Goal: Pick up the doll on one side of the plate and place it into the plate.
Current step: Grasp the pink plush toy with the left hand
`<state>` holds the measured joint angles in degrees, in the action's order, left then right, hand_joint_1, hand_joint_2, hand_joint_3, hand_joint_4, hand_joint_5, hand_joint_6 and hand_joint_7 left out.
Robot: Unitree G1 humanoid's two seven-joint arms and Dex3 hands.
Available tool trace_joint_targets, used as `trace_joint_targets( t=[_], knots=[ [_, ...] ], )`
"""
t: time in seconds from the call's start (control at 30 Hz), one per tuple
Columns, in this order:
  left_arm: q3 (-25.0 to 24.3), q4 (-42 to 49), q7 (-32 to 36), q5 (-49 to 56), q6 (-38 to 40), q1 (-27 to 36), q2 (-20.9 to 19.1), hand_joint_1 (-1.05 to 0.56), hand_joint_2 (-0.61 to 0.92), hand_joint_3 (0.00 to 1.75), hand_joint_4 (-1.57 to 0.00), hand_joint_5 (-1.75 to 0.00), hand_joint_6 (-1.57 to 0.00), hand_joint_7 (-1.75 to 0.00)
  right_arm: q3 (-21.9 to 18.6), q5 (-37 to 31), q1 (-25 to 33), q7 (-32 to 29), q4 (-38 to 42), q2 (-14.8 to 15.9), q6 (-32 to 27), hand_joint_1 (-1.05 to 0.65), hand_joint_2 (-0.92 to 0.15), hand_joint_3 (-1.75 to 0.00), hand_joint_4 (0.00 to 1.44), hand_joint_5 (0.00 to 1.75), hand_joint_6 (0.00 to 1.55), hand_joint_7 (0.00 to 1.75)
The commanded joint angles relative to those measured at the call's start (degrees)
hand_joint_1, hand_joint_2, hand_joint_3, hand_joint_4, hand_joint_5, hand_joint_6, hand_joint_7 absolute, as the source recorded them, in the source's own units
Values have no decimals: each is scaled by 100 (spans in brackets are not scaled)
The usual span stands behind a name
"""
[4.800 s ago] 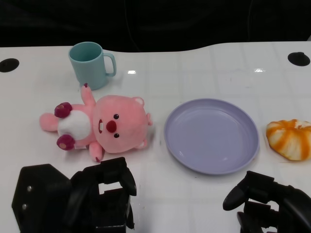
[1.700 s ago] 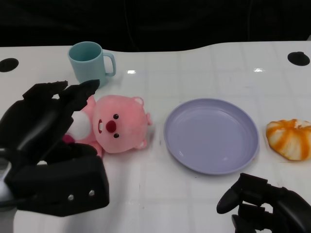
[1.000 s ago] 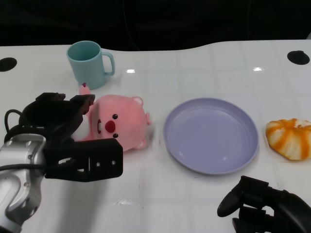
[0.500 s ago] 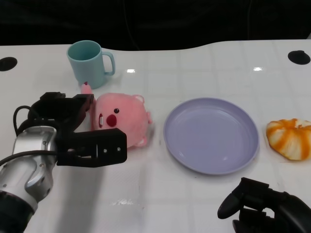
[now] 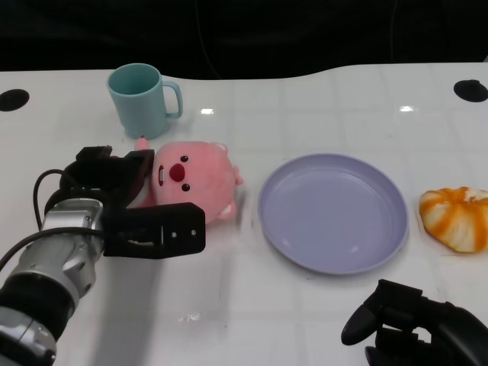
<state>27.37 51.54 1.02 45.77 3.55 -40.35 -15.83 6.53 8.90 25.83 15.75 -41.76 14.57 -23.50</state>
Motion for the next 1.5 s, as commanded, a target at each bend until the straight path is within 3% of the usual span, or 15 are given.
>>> trace_joint_targets(
  t=[0.03, 0.23, 0.27, 0.4, 0.43, 0.47, 0.5, 0.7, 0.77, 0.8, 0.83, 0.9, 1.07, 1.27, 1.5],
  knots=[
    [69, 526, -80, -162, -104, -72, 96, -60, 92, 1, -18, -20, -32, -3, -20, 7, 57, -11, -109, 60, -30, -8, -63, -110, 66, 175, 48, 141],
    [39, 1083, -118, -433, -159, -206, 253, -42, 92, 6, -51, -13, -60, -5, -5, 7, 95, -28, -131, 48, -27, -8, -63, -109, 65, 175, 48, 141],
    [22, 1161, -91, -488, -205, -218, 271, -34, 92, 11, -76, -44, -83, -9, -1, 8, 95, -29, -130, 46, -21, -8, -64, -109, 65, 175, 48, 141],
    [75, 1468, 99, -547, -325, -250, 312, -26, 92, 4, -82, -130, -129, -18, 4, 18, 84, -35, -116, 35, -24, -8, -64, -109, 65, 175, 48, 141],
    [111, 1517, 144, -537, -309, -254, 324, -24, 92, 8, -78, -151, -123, -34, 1, 24, 81, -35, -110, 32, -24, -8, -64, -109, 65, 175, 49, 141],
    [143, 1562, 170, -527, -285, -262, 338, -25, 92, 18, -69, -158, -104, -54, -1, 29, 77, -35, -105, 30, -26, -9, -64, -109, 65, 175, 49, 141],
    [173, 1594, 197, -515, -278, -260, 344, -27, 92, 28, -66, -136, -88, -52, -5, 35, 74, -35, -109, 32, -42, -9, -64, -109, 65, 175, 49, 141],
    [232, 1591, 759, -540, -504, -156, 280, -30, 92, 38, -66, -123, -90, -30, 1, 44, 75, -43, -92, 18, -40, -8, -64, -109, 65, 175, 49, 141],
    [178, 1570, 1063, -606, -710, -87, 245, -29, 92, 34, -70, -132, -93, -30, 9, 40, 82, -44, -95, 19, -37, -8, -64, -109, 66, 175, 49, 141],
    [159, 1562, 1234, -629, -842, -47, 218, -27, 92, 33, -73, -157, -83, -85, 11, 44, 88, -40, -102, 21, -38, -8, -64, -109, 66, 175, 49, 141],
    [142, 1556, 1420, -644, -983, -7, 188, -26, 92, 32, -78, -165, -71, -129, 14, 47, 93, -38, -107, 19, -36, -8, -64, -109, 66, 175, 49, 141],
    [125, 1569, 1701, -648, -1168, 41, 153, -24, 92, 31, -88, -173, -71, -165, 17, 57, 101, -37, -106, 10, -23, -8, -64, -109, 65, 175, 49, 141],
    [24, 1495, 2237, -745, -1610, 130, 54, -23, 85, 48, -91, -175, -67, -174, 16, 82, 50, -41, -28, -12, -33, -8, -63, -109, 65, 175, 49, 141],
    [-192, 1323, 2321, -986, -1832, 198, 4, -20, 56, 98, -92, -175, -70, -175, 33, 50, 39, -69, -48, 5, -77, -7, -64, -108, 64, 175, 48, 141],
    [-665, 697, 2064, -1512, -1999, 466, -35, -15, 47, 117, -90, -175, -73, -175, 9, 67, 40, -112, -14, -40, -47, -8, -65, -108, 65, 175, 49, 141]
  ],
)
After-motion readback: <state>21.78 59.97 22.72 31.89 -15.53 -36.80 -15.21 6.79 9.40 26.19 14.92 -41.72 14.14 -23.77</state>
